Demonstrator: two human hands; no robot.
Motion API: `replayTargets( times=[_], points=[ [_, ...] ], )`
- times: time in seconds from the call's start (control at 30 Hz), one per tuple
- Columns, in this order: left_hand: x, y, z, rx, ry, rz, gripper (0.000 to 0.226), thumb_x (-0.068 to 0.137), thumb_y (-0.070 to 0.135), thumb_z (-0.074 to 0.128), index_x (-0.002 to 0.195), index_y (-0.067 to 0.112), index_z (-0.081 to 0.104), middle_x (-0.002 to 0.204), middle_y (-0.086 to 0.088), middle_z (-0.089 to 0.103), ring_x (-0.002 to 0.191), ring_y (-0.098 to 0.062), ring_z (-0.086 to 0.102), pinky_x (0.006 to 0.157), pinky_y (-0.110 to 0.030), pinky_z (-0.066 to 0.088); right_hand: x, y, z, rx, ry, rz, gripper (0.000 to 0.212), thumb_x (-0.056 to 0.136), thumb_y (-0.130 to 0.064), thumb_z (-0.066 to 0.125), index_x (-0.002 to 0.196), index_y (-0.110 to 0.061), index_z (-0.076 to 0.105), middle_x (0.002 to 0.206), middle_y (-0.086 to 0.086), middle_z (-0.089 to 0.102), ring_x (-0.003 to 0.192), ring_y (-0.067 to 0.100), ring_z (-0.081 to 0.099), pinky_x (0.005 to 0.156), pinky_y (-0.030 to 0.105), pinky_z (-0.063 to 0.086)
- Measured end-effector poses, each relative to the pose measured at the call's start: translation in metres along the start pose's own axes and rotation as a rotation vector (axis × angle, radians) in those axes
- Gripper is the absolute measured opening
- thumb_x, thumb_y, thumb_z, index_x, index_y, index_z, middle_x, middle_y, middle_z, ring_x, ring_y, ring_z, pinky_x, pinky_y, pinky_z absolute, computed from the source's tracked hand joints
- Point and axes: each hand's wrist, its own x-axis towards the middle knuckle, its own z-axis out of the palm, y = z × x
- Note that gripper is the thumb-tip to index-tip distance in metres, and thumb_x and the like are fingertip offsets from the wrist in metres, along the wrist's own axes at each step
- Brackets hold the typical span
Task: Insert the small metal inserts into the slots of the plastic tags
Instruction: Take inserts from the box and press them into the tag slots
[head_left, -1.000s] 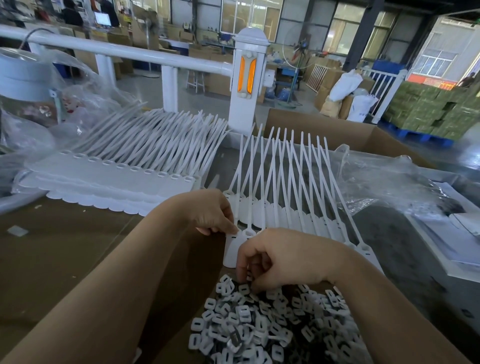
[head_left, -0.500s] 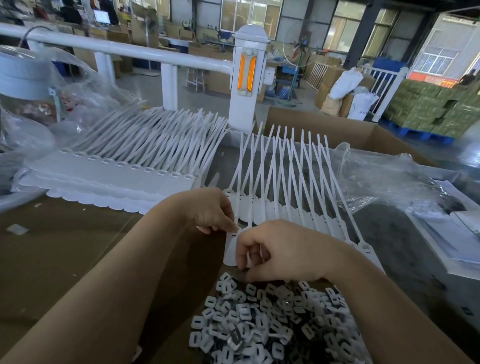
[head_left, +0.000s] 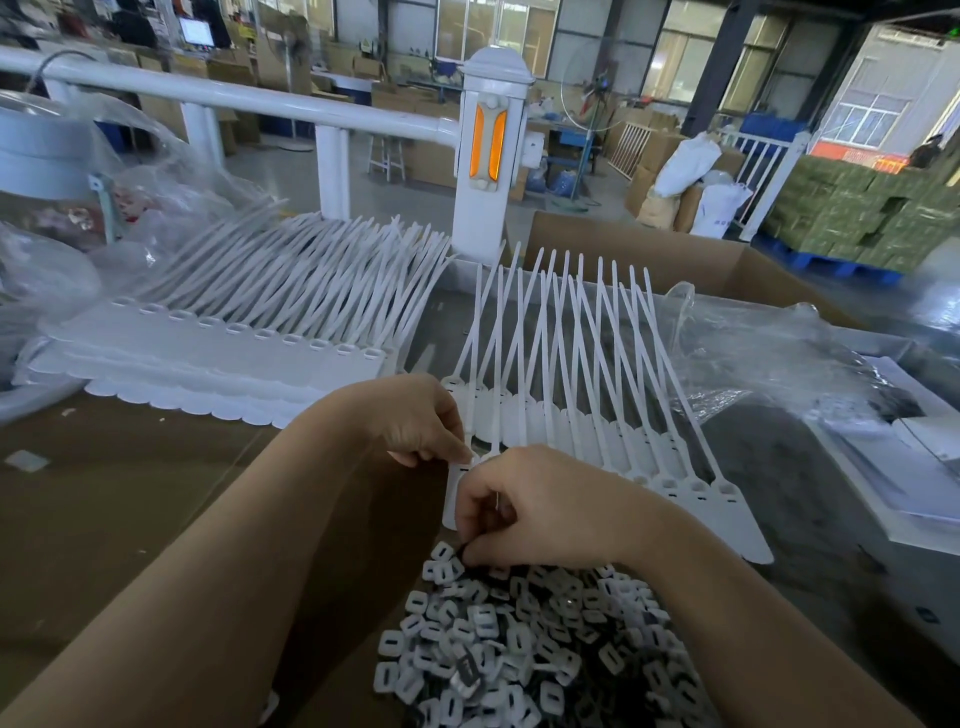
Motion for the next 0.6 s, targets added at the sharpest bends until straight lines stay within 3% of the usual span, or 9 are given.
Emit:
replayTargets(
  times=[0.1, 0.23, 0.3, 0.4, 0.6],
  points=[
    [-0.002, 0.002, 0.0, 0.008, 0.001, 0.003, 0.012, 0.084, 0.025, 0.077, 0.086, 0.016, 0.069, 0.074, 0.001, 0.062, 0.067, -0.008, 0.057, 0.052, -0.015, 0.048, -0.001, 0.002, -0.005, 0.081, 0.077, 0.022, 0.015, 0.082, -0.033, 0.078, 0.078, -0.037, 0.065, 0.08, -0.026, 0.065, 0.076, -0.008, 0.061, 0.065, 0.013, 0.048],
    [-0.006, 0.007, 0.0, 0.027, 0.027, 0.008, 0.015, 0.085, 0.026, 0.075, 0.09, 0.014, 0.069, 0.076, -0.001, 0.065, 0.066, -0.01, 0.058, 0.053, -0.017, 0.046, 0.001, 0.013, -0.01, 0.255, 0.458, 0.15, 0.012, 0.083, -0.027, 0.08, 0.079, -0.03, 0.069, 0.076, -0.012, 0.07, 0.067, -0.001, 0.063, 0.062, 0.016, 0.049],
    [-0.007, 0.01, 0.002, -0.013, 0.134, 0.057, 0.011, 0.087, 0.023, 0.073, 0.088, 0.013, 0.068, 0.073, 0.001, 0.066, 0.064, -0.009, 0.059, 0.055, -0.018, 0.044, 0.002, 0.019, -0.01, 0.324, 0.599, 0.218, 0.011, 0.082, -0.025, 0.081, 0.079, -0.027, 0.07, 0.074, -0.009, 0.07, 0.063, -0.002, 0.062, 0.057, 0.012, 0.047],
    [-0.007, 0.017, 0.004, -0.036, 0.271, 0.144, 0.01, 0.089, 0.023, 0.071, 0.081, 0.016, 0.068, 0.071, 0.004, 0.067, 0.064, -0.008, 0.061, 0.06, -0.019, 0.043, 0.003, 0.028, -0.011, 0.472, 0.673, 0.295, 0.011, 0.081, -0.019, 0.081, 0.079, -0.022, 0.071, 0.071, -0.007, 0.07, 0.056, -0.002, 0.058, 0.056, 0.017, 0.047],
    [-0.007, 0.019, 0.01, -0.058, 0.24, 0.134, 0.006, 0.09, 0.022, 0.07, 0.087, 0.016, 0.068, 0.079, 0.003, 0.07, 0.07, -0.008, 0.066, 0.064, -0.017, 0.047, 0.003, 0.041, -0.01, 0.776, 0.693, 0.391, 0.009, 0.081, -0.018, 0.082, 0.08, -0.019, 0.073, 0.066, -0.01, 0.065, 0.062, 0.006, 0.061, 0.063, 0.024, 0.058]
  ],
)
